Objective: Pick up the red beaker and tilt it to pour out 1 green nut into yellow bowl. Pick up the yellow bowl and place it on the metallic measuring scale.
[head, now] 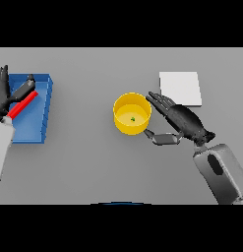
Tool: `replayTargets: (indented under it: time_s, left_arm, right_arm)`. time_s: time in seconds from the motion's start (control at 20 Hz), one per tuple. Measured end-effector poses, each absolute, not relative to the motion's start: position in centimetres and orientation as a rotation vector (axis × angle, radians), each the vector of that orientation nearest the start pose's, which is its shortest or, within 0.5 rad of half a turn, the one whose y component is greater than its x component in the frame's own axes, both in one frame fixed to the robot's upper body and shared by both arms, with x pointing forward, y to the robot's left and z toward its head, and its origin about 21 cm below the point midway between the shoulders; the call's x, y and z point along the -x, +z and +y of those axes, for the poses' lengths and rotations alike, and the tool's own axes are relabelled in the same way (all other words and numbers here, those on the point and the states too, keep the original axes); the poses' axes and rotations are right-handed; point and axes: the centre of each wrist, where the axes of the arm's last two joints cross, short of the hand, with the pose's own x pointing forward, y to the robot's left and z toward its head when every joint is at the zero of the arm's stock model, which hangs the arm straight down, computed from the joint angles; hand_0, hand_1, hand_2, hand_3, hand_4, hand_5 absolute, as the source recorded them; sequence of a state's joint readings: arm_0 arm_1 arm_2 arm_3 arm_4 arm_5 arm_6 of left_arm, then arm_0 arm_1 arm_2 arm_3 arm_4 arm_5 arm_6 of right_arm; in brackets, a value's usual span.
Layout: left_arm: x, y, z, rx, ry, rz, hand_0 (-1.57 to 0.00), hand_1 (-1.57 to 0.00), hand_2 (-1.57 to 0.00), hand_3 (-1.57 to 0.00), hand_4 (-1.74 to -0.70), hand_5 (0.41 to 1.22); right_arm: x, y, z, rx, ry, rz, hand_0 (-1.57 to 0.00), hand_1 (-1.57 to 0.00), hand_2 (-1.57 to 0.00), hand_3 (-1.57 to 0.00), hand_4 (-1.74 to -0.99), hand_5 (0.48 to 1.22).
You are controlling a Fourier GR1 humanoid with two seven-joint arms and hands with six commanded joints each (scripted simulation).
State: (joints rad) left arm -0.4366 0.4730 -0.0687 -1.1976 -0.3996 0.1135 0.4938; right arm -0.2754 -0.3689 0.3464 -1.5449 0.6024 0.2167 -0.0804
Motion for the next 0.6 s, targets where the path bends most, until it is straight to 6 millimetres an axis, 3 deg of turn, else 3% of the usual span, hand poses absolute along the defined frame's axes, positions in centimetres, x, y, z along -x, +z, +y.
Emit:
replayTargets:
  time_s: [0.35, 0.6]
  left_arm:
    - [-35.3, 7.3, 31.5, -0.845, -0.441, -1.097, 0.00, 0.00, 0.00, 0.00, -0.75, 0.704]
    - [-35.2, 7.5, 31.8, -0.838, -0.442, -1.104, 0.00, 0.00, 0.00, 0.00, -0.75, 0.701]
  right_arm:
    - [-32.3, 7.0, -18.5, 0.419, 1.809, -1.502, 0.00, 0.00, 0.00, 0.00, -1.218, 0.707]
    - [-34.0, 6.9, -16.5, 0.393, 1.977, -1.394, 0.00, 0.00, 0.00, 0.00, -1.221, 0.722]
